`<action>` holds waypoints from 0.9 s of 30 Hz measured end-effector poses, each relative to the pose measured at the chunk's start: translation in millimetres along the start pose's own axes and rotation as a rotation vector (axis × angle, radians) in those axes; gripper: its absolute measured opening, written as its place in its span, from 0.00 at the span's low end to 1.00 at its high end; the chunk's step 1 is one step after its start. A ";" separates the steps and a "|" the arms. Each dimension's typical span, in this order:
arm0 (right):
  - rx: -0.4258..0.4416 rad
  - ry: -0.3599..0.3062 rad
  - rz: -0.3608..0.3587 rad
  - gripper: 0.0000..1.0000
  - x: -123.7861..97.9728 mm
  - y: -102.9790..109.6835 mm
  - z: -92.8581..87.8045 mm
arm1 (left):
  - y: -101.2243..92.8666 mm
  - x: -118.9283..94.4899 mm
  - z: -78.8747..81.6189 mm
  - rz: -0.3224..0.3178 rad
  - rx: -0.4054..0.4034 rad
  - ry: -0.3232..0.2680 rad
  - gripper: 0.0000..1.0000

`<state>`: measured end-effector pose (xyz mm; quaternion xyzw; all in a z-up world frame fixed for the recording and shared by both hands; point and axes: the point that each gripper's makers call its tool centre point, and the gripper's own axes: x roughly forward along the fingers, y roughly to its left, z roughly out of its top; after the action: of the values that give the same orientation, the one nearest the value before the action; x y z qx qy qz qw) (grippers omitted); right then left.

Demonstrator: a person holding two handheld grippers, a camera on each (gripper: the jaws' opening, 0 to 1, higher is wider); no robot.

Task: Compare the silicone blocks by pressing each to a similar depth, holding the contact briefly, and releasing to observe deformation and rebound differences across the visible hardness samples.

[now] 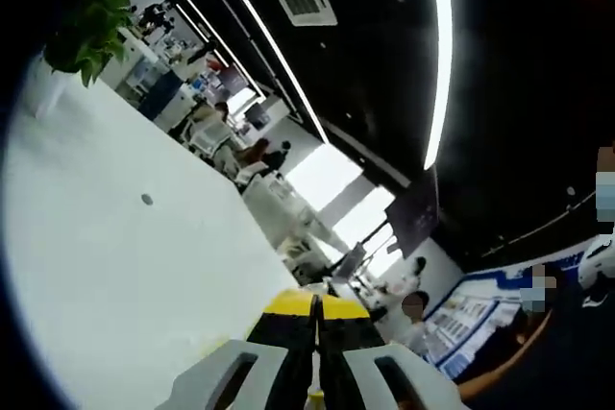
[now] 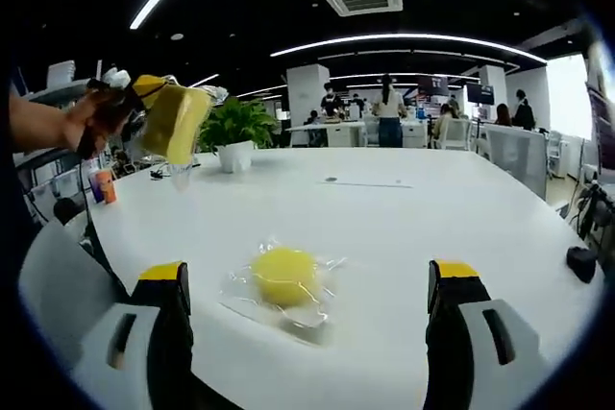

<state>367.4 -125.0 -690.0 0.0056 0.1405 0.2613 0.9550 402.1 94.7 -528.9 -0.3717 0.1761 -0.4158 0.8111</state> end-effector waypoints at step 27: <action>0.018 0.044 -0.001 0.97 3.0 -0.4 -7.9 | 47.8 -0.7 -31.2 0.077 -0.128 0.045 0.00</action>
<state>367.9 -124.4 -698.4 0.0085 0.1636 0.2595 0.9518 409.1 99.1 -585.4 -0.4061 0.2348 -0.3805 0.7970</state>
